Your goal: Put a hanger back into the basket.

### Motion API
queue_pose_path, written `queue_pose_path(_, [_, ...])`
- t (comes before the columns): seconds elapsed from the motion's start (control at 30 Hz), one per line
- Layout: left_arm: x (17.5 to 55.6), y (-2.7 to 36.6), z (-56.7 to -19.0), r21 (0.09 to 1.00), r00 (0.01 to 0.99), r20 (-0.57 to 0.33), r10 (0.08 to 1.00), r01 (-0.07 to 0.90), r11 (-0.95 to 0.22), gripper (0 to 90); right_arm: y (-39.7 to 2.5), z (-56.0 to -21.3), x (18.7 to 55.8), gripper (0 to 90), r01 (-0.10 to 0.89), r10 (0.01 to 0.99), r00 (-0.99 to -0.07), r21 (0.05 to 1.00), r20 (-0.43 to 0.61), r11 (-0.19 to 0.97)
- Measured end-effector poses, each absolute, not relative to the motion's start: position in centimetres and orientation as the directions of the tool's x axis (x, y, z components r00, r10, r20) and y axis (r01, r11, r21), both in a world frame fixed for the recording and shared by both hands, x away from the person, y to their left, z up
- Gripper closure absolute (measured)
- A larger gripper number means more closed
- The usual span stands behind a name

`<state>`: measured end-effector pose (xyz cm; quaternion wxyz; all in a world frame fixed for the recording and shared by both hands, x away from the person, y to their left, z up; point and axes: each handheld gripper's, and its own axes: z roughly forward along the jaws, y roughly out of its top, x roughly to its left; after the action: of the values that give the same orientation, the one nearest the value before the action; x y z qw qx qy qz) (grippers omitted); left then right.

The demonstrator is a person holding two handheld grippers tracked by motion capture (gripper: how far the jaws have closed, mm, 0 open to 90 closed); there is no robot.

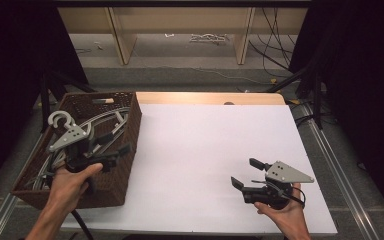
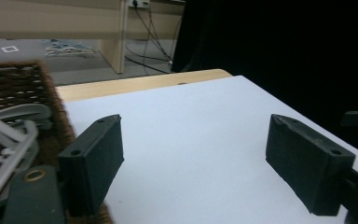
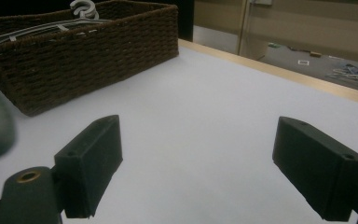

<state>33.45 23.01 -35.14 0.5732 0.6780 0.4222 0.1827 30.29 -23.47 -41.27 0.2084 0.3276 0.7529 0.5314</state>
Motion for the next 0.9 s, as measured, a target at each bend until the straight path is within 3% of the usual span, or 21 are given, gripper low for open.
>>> queue_pose_path(0.57, [30.7,16.8,-39.1,0.952,0.683,-0.133,0.719,0.291,-0.1,19.3,-23.2,-41.4,30.1,16.3,0.256,0.712,-0.702,0.943,0.031,0.212])
queue_pose_path(0.9, [30.7,16.6,-41.7,0.953,0.692,-0.105,0.714,0.276,-0.126,19.1,-23.0,-41.8,29.7,16.2,0.258,0.71,-0.703,0.942,0.031,0.214])
